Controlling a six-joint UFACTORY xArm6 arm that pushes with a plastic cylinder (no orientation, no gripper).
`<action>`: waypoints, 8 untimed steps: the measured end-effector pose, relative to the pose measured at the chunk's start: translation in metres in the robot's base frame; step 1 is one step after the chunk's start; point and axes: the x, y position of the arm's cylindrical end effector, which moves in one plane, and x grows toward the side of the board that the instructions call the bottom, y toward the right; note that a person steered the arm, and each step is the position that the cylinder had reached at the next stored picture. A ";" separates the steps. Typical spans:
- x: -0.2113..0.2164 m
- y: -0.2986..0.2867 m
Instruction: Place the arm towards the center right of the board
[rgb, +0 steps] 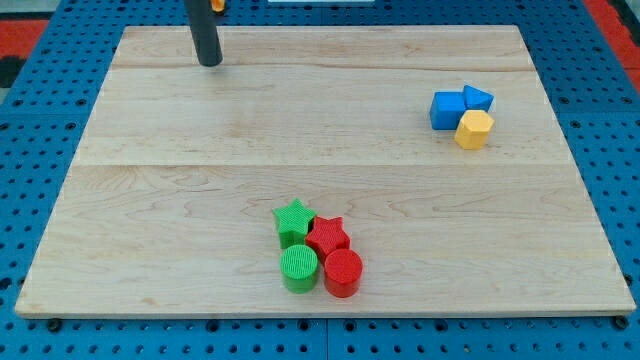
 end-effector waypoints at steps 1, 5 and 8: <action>0.006 0.000; -0.080 0.181; -0.077 0.372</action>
